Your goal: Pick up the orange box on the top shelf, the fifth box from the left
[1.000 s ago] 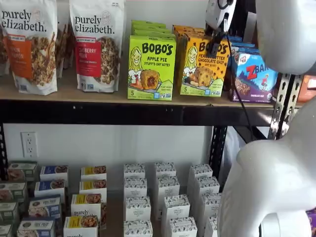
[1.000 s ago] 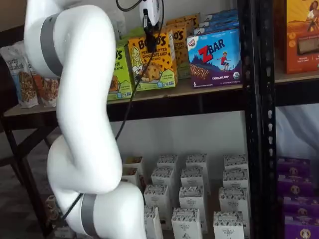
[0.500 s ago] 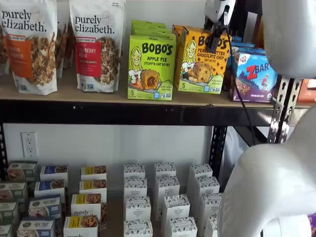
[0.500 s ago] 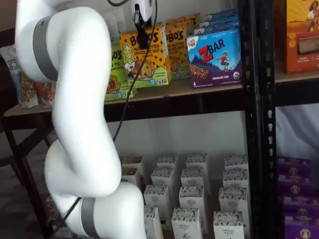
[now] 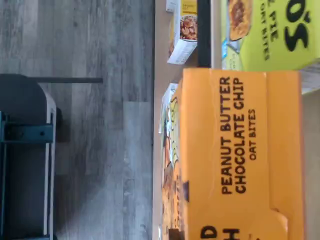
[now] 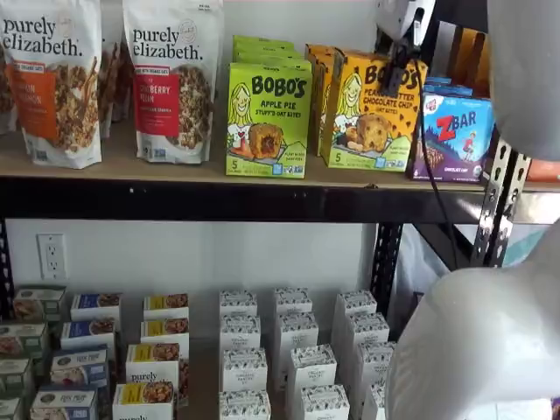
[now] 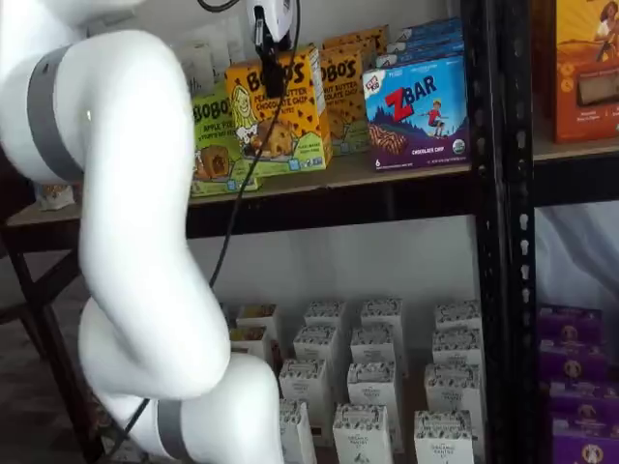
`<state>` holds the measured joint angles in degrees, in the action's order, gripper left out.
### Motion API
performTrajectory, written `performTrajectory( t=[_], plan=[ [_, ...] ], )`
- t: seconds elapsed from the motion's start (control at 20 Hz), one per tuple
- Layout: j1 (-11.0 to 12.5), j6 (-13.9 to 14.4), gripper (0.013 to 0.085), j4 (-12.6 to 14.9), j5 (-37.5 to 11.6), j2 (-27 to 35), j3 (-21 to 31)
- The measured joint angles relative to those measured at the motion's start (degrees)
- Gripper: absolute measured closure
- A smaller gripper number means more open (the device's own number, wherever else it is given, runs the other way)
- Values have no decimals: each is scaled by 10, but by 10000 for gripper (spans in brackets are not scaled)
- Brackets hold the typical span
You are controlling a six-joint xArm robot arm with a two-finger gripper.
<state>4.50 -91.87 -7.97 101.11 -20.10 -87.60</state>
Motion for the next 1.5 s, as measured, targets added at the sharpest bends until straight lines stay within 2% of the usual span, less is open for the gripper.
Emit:
performTrajectory(
  t=[0.35,0.9,1.5],
  plan=[
    [18,-16,690,1,30,-58,46],
    [74,-66,690,-11,55,-161,134],
    [99,-86,690,-20,74,-203,167]
  ],
)
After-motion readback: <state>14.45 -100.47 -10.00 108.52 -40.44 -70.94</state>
